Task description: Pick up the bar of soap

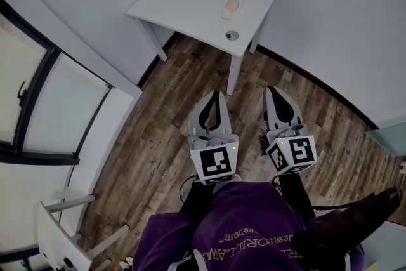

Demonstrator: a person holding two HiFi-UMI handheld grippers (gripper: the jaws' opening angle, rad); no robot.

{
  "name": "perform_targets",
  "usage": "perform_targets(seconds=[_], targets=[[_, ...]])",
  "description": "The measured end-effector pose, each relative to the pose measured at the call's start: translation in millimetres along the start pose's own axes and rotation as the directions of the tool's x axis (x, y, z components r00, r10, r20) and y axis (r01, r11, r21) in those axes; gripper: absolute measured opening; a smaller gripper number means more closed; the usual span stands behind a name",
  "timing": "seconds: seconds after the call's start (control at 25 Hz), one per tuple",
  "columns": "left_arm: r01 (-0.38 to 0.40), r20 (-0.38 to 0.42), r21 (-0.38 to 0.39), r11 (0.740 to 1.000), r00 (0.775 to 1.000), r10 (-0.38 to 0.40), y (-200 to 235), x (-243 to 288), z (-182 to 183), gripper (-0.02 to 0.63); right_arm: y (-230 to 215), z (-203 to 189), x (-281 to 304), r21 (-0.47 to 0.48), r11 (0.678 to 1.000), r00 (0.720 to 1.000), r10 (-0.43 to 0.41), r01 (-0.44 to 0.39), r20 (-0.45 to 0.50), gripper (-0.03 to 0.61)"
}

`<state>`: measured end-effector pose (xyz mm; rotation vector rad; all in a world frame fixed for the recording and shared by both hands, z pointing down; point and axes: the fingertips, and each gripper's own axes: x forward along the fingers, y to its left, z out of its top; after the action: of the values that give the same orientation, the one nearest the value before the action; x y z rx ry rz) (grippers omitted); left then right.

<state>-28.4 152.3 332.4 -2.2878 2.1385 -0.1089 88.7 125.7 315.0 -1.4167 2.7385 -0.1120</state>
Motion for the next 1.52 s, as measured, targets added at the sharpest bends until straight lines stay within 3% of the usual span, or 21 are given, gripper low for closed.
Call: perform_targets(seconds=[0.2, 0.44, 0.64, 0.96, 1.52], targets=[[-0.050, -0.040, 0.025, 0.998, 0.998, 0.051, 27.6, 34.9, -7.4, 0.006, -9.7, -5.8, 35.2, 0.001, 1.000, 1.000, -0.030, 0.030, -0.005, 0.008], [0.101, -0.037, -0.027, 0.995, 0.994, -0.102, 36.3, 77.6, -16.1, 0.006, -7.0, -8.8, 77.9, 0.005, 0.999, 0.999, -0.037, 0.037, -0.019, 0.008], [0.134, -0.060, -0.090, 0.987, 0.988, -0.139, 40.8, 105.1, -31.8, 0.006, -12.6, -16.2, 104.2, 0.006, 0.999, 0.999, -0.033, 0.033, -0.043, 0.008], [0.077, -0.049, -0.065, 0.995, 0.996, -0.080, 54.9, 157.6, -36.9, 0.006, -50.8, -22.7, 158.3, 0.006, 0.999, 0.999, -0.038, 0.038, -0.038, 0.008], [0.018, -0.085, -0.028, 0.999, 0.996, -0.020, 63.7, 320.3, -36.4, 0.006, -144.1, -24.2, 296.6, 0.019, 0.999, 0.997, 0.028, -0.027, -0.078, 0.008]])
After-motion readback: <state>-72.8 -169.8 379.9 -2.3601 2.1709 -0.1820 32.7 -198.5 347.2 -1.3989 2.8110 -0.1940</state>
